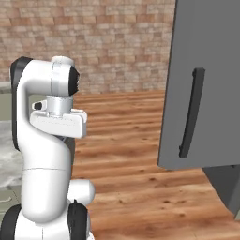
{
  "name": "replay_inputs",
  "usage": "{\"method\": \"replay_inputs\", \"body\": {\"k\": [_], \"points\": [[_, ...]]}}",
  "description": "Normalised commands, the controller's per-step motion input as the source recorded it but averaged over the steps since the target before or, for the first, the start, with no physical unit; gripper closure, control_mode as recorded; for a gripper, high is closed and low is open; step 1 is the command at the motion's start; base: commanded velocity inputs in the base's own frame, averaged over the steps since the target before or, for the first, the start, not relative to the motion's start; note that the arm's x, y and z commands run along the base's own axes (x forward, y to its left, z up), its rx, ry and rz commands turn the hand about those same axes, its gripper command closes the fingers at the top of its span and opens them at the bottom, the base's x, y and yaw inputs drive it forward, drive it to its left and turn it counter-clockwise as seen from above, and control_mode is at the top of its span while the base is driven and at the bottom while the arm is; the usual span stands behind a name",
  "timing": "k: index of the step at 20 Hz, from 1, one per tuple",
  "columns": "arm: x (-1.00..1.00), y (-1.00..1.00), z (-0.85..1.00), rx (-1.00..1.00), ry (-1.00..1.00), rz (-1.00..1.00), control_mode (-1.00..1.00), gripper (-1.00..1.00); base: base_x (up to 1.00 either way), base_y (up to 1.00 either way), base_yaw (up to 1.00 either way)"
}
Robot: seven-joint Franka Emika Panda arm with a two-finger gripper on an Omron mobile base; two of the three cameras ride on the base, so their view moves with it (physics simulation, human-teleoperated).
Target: Retrieve the butter from the fridge and place it on a plate on the dining table. Then retrieve the butter knife by the fridge and place it near the plate.
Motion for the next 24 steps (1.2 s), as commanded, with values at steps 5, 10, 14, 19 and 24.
{"method": "replay_inputs", "body": {"k": [5, 10, 14, 19, 24], "points": [[0.0, 0.0, 0.0, 0.0, 0.0, 0.0, 1.0, 1.0, 0.51, 0.02, 0.2], [0.0, 0.0, 0.0, 0.0, 0.0, 0.0, 1.0, 1.0, 0.58, -0.22, 0.17], [0.0, 0.0, 0.0, 0.0, 0.0, 0.0, 1.0, 1.0, 0.5, -0.01, 0.09], [0.0, 0.0, 0.0, 0.0, 0.0, 0.0, 1.0, 1.0, 0.57, -0.06, 0.02], [0.0, 0.0, 0.0, 0.0, 0.0, 0.0, 1.0, 1.0, 0.8, -0.12, 0.0]]}}
